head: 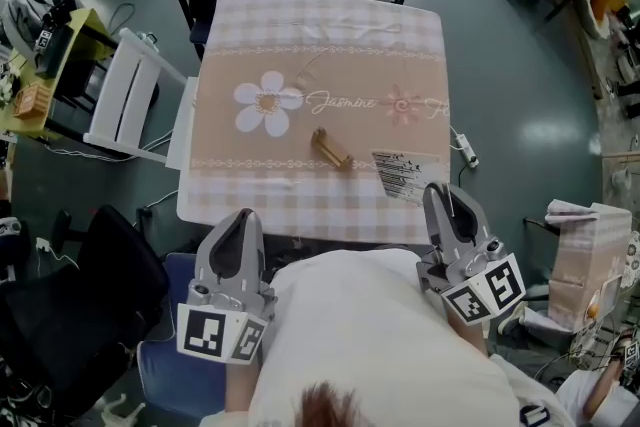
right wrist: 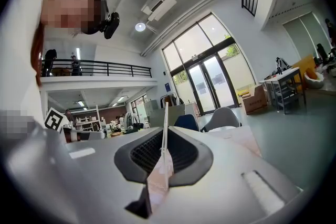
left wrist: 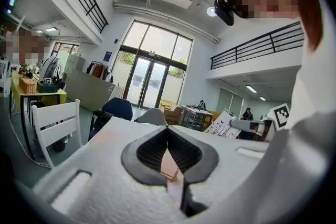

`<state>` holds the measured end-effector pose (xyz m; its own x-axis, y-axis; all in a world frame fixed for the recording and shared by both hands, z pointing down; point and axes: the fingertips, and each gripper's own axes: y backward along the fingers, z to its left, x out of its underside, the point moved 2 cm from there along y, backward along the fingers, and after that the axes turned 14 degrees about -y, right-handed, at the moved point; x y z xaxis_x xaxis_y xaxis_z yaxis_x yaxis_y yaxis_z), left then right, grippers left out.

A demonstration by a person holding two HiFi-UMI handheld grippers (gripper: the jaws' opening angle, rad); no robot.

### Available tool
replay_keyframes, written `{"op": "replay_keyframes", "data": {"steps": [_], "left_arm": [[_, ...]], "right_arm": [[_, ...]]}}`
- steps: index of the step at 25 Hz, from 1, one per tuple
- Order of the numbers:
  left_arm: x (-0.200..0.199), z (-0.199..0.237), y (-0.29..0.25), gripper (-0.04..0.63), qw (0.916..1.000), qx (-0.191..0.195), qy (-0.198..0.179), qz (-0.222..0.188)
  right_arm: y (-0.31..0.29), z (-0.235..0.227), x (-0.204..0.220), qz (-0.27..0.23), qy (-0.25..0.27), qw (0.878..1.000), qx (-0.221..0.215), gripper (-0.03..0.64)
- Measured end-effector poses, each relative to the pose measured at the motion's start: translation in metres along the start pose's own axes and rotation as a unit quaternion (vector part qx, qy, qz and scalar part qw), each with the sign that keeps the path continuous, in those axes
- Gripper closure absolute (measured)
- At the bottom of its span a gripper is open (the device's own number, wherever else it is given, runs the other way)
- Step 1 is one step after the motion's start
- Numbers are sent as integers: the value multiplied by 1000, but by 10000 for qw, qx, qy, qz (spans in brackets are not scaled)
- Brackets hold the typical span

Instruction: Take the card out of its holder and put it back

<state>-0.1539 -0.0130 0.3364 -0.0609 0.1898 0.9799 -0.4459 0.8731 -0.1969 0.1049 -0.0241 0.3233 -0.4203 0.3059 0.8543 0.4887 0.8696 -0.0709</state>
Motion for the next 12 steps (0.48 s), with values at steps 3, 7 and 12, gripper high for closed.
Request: {"op": "replay_keyframes", "data": {"steps": [3,7,12], "left_arm": [[2,0,0,595,10000,-5,58,19],[3,-2,0,595,9999,-2,91,45],[5,-2,-2,595,9999,-59,131,40]], "right_arm": [[0,0,0,40,-5,10000,23,601],[0,1,-1,58,-26,10000,17,600],[-3,3,0,55,-46,10000,-64,600]]}}
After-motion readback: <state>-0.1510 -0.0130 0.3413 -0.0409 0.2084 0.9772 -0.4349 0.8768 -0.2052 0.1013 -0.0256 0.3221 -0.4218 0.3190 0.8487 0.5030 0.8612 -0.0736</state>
